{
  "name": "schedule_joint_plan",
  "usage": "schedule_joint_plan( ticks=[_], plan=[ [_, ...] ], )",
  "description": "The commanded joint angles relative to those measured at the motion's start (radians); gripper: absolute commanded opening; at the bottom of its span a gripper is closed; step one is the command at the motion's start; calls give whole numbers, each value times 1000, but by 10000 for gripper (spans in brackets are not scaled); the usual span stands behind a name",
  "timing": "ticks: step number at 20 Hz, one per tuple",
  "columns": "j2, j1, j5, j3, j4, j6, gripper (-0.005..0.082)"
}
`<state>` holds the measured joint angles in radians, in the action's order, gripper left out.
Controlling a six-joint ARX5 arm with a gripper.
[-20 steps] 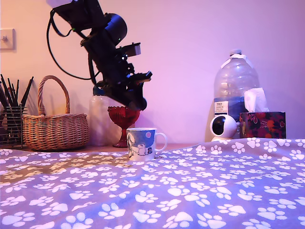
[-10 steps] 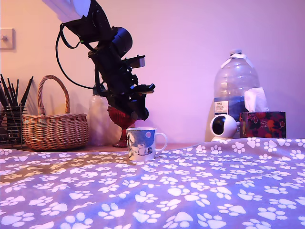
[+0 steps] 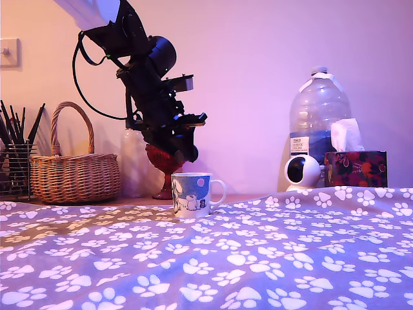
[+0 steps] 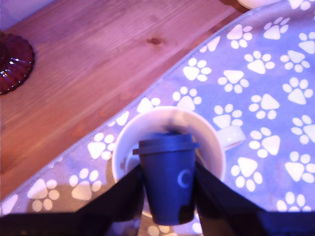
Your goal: Pick the coffee capsule and then drop it inside the coffee cup in front of you
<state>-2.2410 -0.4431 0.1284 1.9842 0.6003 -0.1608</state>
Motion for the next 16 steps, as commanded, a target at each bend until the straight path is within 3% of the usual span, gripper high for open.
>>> schedule_joint_plan(
  ticks=[1, 16],
  plan=[
    [-62, 3, -4, 13, 3, -5, 128],
    [-67, 3, -3, 13, 12, -4, 128]
  ],
)
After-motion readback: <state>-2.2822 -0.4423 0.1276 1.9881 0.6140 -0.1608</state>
